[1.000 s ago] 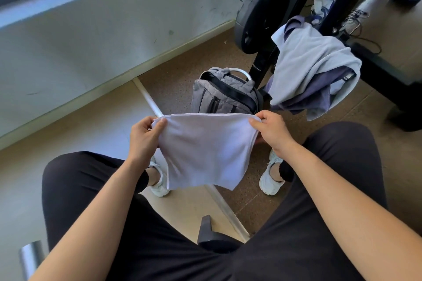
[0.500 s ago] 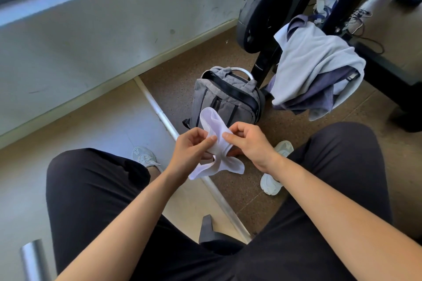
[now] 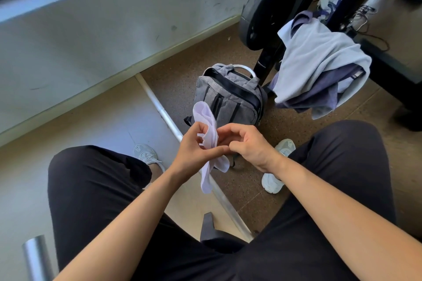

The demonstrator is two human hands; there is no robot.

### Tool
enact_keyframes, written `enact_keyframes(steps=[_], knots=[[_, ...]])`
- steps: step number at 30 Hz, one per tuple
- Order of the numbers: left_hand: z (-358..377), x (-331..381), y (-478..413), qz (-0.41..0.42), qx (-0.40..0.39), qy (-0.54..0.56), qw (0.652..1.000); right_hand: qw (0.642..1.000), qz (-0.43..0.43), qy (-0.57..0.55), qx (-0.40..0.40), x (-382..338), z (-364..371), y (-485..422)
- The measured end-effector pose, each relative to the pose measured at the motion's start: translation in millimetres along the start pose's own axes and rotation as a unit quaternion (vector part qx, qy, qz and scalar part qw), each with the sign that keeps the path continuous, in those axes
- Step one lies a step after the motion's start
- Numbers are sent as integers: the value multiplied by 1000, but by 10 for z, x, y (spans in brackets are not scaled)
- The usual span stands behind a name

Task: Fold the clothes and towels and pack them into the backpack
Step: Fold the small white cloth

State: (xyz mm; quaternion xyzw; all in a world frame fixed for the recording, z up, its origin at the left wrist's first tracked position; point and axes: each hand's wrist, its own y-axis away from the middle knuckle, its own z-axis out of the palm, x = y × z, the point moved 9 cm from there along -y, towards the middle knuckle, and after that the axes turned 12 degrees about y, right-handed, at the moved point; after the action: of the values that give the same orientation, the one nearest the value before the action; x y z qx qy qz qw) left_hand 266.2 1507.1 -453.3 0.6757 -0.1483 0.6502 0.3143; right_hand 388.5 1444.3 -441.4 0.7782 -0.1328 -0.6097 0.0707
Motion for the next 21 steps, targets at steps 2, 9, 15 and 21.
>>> enact_keyframes(steps=[2, 9, 15, 21], knots=[[-15, 25, -12, 12, 5, -2, 1000, 1000, 9, -28, -11, 9, 36, 7], [-235, 88, -103, 27, 38, 13, 999, 930, -96, 307, 176, -259, -356, 38], [-118, 187, -77, 29, -60, 64, 996, 863, -138, 468, 132, -313, -259, -55], [-77, 167, -74, 34, -86, 55, 994, 851, -167, 488, 100, -358, -200, -70]])
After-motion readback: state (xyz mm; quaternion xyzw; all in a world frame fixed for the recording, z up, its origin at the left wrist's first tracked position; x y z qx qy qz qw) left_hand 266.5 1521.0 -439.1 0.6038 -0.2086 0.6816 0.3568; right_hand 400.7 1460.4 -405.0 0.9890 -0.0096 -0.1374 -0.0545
